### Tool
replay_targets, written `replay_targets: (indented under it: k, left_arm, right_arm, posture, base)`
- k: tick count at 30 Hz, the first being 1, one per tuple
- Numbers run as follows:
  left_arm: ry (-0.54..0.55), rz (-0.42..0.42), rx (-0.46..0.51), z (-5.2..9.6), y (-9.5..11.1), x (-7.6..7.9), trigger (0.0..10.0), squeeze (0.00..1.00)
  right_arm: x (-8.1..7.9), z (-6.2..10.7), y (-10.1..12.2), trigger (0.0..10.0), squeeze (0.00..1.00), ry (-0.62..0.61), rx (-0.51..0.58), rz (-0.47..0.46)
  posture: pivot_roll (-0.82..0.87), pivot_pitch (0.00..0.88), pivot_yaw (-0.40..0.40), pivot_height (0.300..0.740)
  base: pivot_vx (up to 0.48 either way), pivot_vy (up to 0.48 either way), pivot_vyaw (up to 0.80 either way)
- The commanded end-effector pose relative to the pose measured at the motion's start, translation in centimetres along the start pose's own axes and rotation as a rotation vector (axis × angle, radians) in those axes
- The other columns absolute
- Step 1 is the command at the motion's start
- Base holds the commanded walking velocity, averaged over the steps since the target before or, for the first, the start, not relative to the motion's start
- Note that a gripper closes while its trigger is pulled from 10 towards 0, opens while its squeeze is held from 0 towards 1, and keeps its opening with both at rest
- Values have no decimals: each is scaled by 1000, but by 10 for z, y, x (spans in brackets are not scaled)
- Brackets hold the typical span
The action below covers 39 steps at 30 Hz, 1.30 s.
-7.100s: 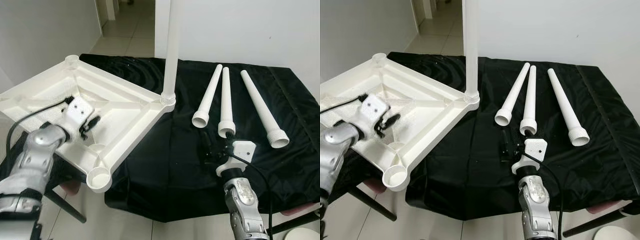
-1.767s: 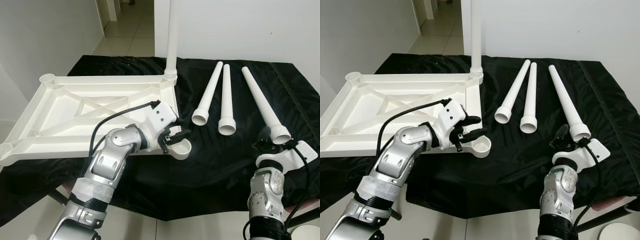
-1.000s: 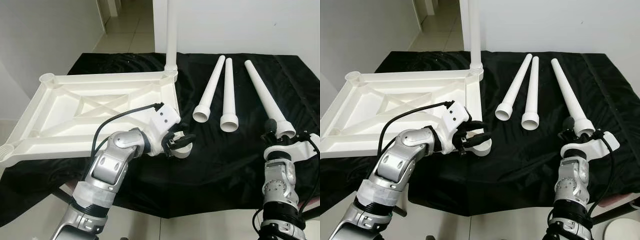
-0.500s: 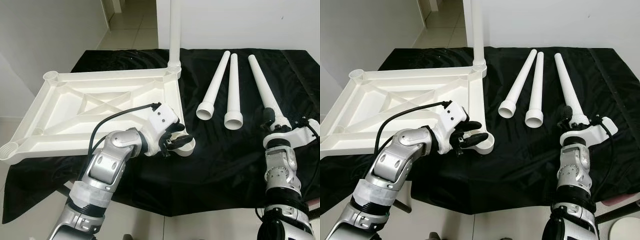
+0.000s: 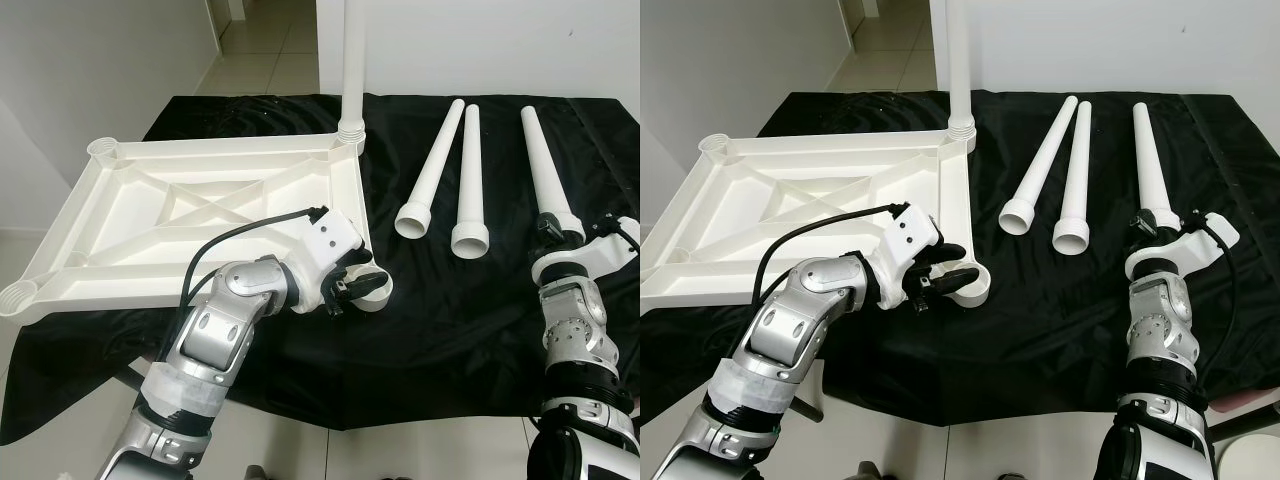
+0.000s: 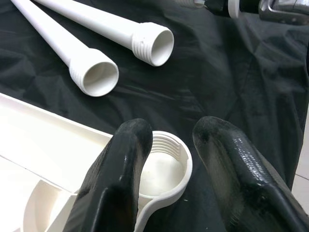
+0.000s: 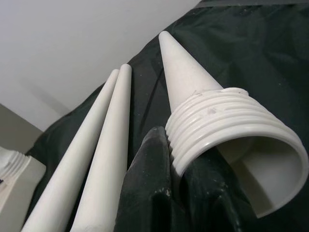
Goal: Building children table
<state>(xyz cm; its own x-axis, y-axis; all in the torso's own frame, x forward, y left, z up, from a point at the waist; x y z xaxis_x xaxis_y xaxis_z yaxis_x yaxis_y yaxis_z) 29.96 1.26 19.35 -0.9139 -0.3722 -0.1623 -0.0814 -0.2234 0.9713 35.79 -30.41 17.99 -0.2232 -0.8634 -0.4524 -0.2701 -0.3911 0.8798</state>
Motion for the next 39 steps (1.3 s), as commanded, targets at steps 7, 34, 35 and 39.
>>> replay_targets:
  k: [7,34,35,39]
  left_arm:
    - [256,62,-63,-8,-16,-26,10000,0]
    - [270,379,312,-10,60,-77,10000,0]
    - [270,379,312,-10,60,-77,10000,0]
    - [196,414,358,-11,74,-73,10000,0]
  right_arm:
    - [-4,13,-7,4784,0,-3,14,163]
    - [-140,52,76,10000,0,376,634,498]
    - [-140,52,76,10000,0,376,634,498]
    - [-164,58,80,10000,0,462,687,529]
  posture:
    - [-11,76,62,740]
    - [-31,18,52,740]
    - [-31,18,52,740]
    - [-31,19,56,740]
  base:
    - [0,0,0]
    - [0,0,0]
    - [0,0,0]
    - [0,0,0]
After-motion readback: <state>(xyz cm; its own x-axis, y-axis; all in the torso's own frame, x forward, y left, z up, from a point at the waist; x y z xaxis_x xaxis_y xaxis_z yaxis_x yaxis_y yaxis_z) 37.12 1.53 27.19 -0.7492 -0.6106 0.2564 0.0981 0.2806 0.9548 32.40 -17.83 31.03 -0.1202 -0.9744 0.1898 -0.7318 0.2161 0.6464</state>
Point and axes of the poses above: a point about 5 cm out from each wrist's last joint towards the gripper, its own z axis pointing back from the gripper into the wrist, its own y axis along the axis of the wrist's last joint, x = y × z, the point moved 3 cm from there along -z, pointing out of the wrist towards the gripper, and after that the axes turned 4 degrees about z, right-handed, at the moved point
